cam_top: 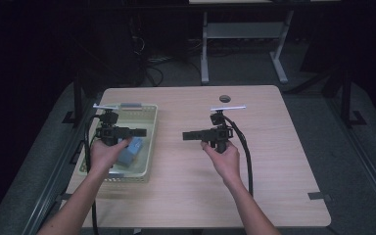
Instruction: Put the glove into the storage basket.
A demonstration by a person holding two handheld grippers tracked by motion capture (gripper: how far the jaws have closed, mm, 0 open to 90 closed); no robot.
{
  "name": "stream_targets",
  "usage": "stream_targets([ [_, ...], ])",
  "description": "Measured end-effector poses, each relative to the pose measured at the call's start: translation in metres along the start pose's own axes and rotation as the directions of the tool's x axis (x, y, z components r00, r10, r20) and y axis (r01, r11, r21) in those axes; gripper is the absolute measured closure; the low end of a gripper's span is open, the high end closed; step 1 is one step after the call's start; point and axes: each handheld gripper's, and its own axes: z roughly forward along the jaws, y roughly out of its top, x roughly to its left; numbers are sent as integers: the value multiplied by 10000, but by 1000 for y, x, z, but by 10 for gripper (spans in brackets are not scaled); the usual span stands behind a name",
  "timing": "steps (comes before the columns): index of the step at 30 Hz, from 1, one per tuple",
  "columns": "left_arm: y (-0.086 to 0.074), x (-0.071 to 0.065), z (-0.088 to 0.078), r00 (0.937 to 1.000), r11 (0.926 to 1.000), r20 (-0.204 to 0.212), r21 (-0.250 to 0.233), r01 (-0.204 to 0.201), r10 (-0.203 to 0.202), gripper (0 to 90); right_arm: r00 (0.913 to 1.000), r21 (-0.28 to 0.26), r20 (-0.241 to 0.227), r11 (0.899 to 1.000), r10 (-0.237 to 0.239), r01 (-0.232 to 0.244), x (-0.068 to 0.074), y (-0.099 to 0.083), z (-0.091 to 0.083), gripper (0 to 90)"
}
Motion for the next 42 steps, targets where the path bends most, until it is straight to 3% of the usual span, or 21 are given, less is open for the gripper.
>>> stream_targets([
  [25,3,-33,20,9979,9982,384,-308,-508,520,356,9994,-477,294,9988,160,-146,-19,-6,-45,445],
  [42,4,-54,32,9932,9966,842,-280,-778,799,341,9991,-439,411,9990,113,-95,-26,-10,-62,407],
])
